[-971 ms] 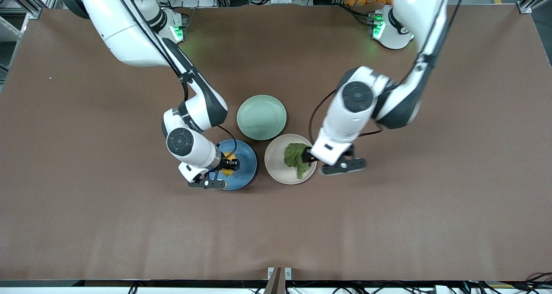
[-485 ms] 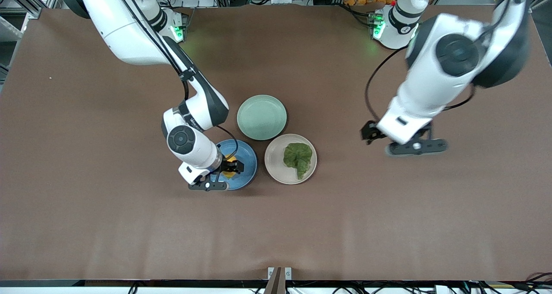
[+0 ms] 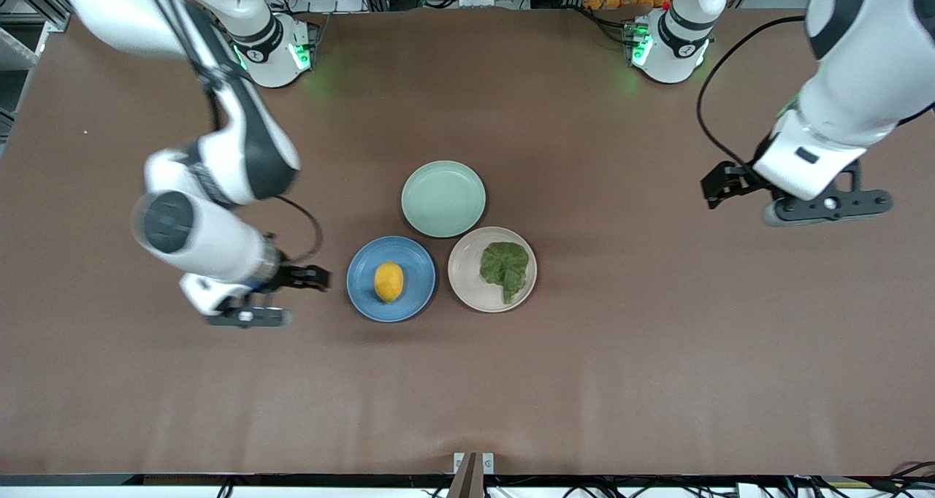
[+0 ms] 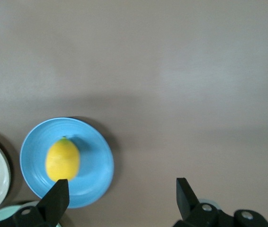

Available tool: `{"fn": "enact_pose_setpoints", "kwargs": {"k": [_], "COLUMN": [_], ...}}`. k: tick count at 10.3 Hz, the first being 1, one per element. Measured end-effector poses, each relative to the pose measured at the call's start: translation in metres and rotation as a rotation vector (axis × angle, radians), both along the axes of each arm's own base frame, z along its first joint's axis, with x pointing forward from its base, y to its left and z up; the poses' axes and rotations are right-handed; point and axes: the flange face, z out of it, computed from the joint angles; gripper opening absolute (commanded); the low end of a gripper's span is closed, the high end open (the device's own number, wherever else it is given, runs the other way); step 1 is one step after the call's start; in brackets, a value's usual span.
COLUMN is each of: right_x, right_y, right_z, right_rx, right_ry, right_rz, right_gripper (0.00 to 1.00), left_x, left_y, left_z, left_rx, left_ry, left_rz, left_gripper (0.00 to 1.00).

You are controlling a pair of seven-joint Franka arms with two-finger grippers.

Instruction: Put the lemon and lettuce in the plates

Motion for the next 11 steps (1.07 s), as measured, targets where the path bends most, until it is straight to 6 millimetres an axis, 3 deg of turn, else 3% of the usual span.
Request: {"fn": "enact_pose_setpoints", "kwargs": {"k": [2, 4, 6, 8, 11], "right_x": [-0.02, -0.053, -0.081, -0.098, -0.101], "right_y": [-0.056, -0.102, -0.119, -0.12, -0.12], "right_z": [0.067, 0.132, 0.179, 0.2, 0.206], "right_rx": [-0.04, -0.062, -0.064, -0.064, -0.065], "right_ry": [0.02, 0.035, 0.02, 0.029, 0.031], "right_rz": [0.021, 0.056, 0.051, 0.051, 0.046], "right_gripper": [1.0, 1.0, 1.0, 1.0, 1.0], "left_x": [-0.002, -0.005, -0.008, -0.014, -0.02], "left_y": [0.017, 0.03, 0.039, 0.047, 0.053], "left_z": [0.01, 0.02, 0.029, 0.04, 0.048], "left_rx": [-0.001, -0.001, -0.002, -0.001, 0.001], "left_ry": [-0.015, -0.025, -0.039, -0.052, -0.052], "left_rz": [0.024, 0.041, 0.051, 0.058, 0.065], "left_gripper": [1.0, 1.0, 1.0, 1.0, 1.0]}}
